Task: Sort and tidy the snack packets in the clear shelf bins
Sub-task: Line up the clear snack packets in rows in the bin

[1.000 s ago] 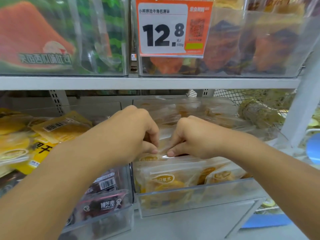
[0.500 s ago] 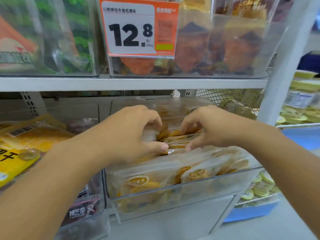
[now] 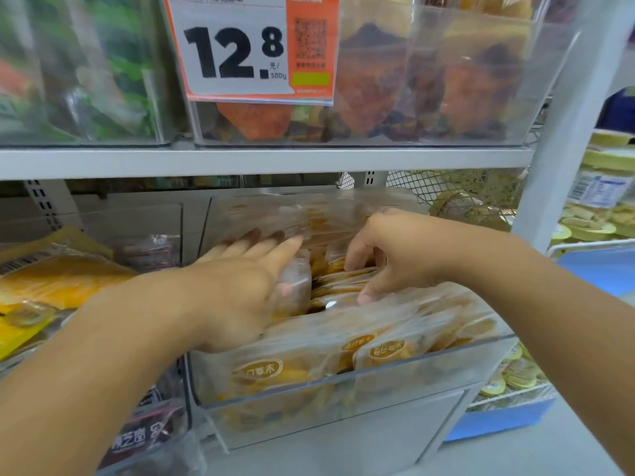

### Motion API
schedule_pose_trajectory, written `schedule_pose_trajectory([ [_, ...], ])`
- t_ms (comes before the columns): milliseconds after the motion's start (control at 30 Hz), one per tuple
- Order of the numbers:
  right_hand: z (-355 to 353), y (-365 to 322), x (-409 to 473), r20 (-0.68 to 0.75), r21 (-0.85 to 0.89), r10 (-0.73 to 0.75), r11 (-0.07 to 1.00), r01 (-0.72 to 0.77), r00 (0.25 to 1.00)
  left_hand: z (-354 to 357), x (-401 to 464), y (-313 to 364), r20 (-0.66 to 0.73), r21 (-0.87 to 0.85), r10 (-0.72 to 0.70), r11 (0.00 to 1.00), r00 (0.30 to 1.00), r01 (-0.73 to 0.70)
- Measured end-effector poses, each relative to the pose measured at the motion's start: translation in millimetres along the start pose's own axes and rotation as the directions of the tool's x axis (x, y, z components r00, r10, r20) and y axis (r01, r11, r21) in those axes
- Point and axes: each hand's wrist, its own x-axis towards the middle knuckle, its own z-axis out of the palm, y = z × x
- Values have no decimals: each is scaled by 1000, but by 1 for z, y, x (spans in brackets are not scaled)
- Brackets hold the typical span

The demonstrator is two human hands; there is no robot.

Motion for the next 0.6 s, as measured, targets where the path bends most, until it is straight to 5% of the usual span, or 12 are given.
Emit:
schedule_pose_trajectory([
  [233, 10, -5, 10, -59, -151, 36, 988, -44, 998, 0, -5, -8, 18, 102, -47, 994, 999, 44],
  [400, 0, 1, 29, -306, -160, 25, 984, -77, 952, -1, -8, -4, 37, 135, -60, 989, 998, 54],
  [600, 7, -4, 52, -96, -107, -57, 993, 46, 994, 0, -9, -5, 15, 119, -40, 992, 999, 38],
])
